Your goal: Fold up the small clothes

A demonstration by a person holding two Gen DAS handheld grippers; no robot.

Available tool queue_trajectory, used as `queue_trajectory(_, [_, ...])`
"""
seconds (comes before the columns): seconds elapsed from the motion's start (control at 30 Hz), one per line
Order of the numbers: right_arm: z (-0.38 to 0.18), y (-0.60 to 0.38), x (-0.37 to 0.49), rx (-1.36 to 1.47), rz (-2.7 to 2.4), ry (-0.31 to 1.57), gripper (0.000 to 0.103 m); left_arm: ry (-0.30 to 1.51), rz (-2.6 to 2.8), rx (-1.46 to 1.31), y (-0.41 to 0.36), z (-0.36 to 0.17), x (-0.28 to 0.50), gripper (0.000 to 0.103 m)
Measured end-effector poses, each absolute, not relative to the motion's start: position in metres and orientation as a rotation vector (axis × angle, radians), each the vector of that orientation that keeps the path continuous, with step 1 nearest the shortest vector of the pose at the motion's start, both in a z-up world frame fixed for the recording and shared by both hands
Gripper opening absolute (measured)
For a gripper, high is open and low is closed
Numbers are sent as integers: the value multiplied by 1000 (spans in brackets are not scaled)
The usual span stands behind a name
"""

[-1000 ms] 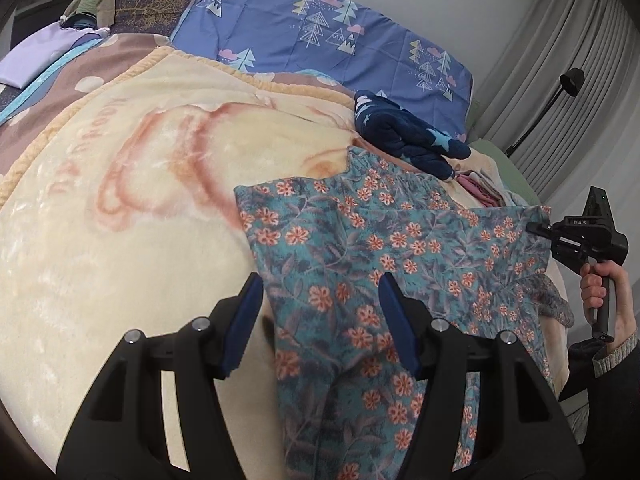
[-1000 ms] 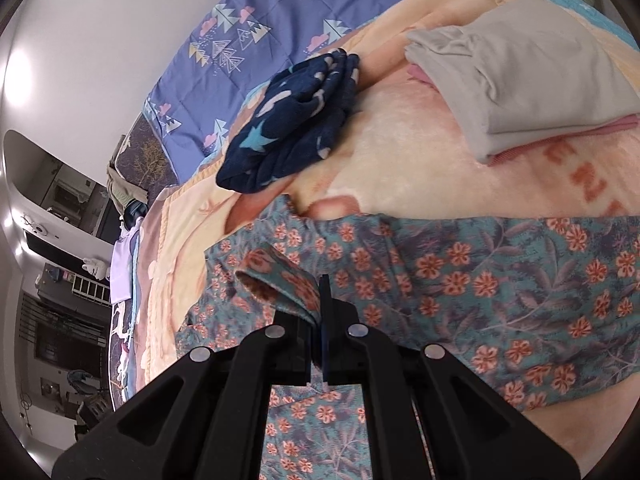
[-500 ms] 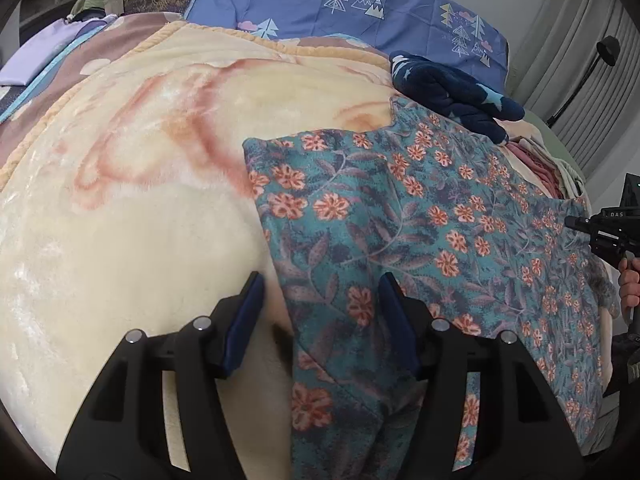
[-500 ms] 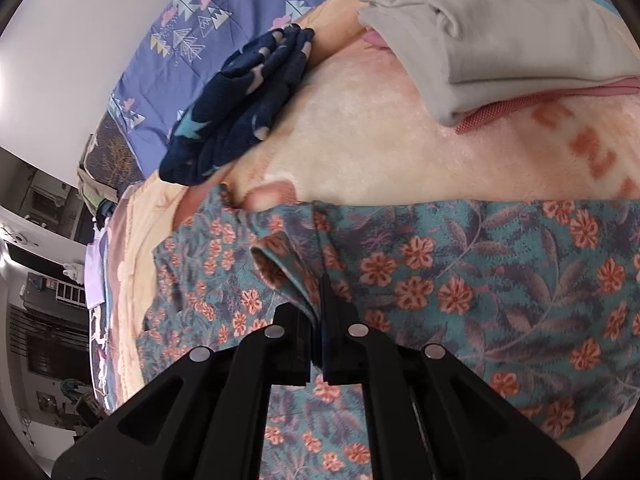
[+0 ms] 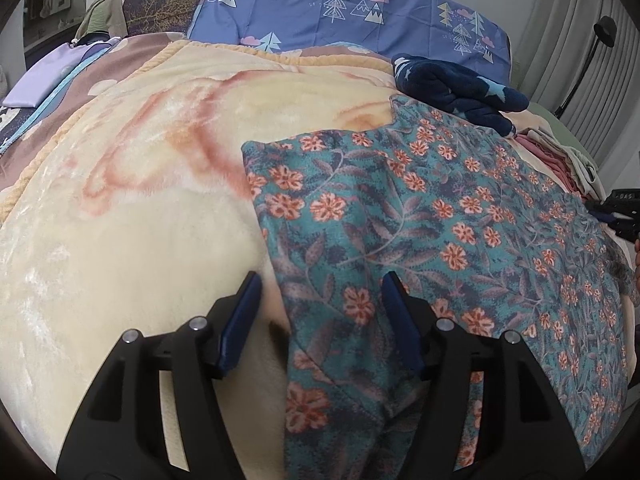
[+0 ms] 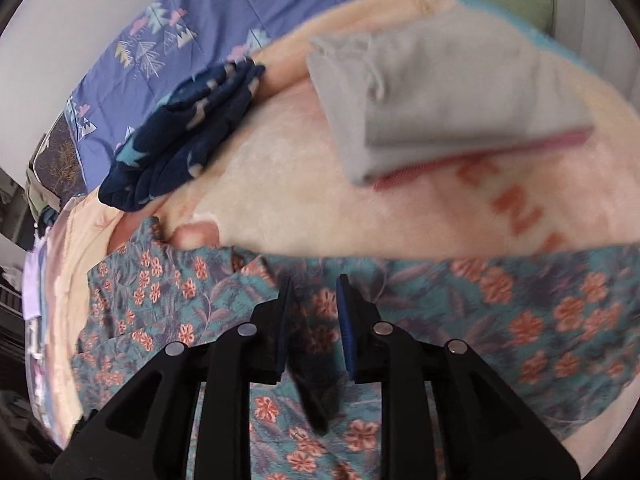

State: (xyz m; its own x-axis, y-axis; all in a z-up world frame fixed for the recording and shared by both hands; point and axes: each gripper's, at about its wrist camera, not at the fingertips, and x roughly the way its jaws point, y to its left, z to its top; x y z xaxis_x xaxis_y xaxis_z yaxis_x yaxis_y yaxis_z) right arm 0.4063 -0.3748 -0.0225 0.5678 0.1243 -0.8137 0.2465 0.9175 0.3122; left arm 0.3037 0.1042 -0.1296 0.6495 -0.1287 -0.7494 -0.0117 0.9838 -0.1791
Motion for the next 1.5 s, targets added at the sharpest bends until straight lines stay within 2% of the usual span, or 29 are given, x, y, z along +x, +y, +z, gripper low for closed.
queue_trajectory(0.03, [-17,-371,403,411,-57,950,21,860,-65,-171,104,-130,303,64])
queue_trajectory(0.1, [-9,-360,397,374,-14,926,12,856,-61,-163,104,-130,303,65])
queue_trajectory(0.23, [-16,-339,395,326,27,970,3,854,-54,-149,102,-131,302,65])
queue_trajectory(0.43, [-53,-340,397,359,-4,1066,2,853,-57,-156,103,-132,303,66])
queue_trajectory(0.57, [-57,-338,394,351,-3,1065,1,853,-56,-151,102,-133,304,67])
queue_trajectory(0.63, [-51,-343,389,406,18,1060,8,853,-58,-156,103,-133,304,67])
queue_trajectory(0.77, [-18,-378,355,574,45,943,51,853,-57,-157,103,-133,305,67])
queue_trajectory(0.8, [-10,-388,345,585,25,909,54,853,-57,-156,103,-133,305,67])
queue_trajectory(0.97, [6,-496,279,723,-127,753,57,853,-57,-155,103,-133,304,67])
queue_trajectory(1.2, [-33,-646,167,1036,-364,608,57,853,-56,-154,103,-133,304,68])
queue_trajectory(1.33, [-70,-690,120,1244,-405,532,57,853,-55,-153,102,-133,305,68])
queue_trajectory(1.5, [-107,-701,113,1418,-360,461,57,853,-51,-143,101,-133,304,68])
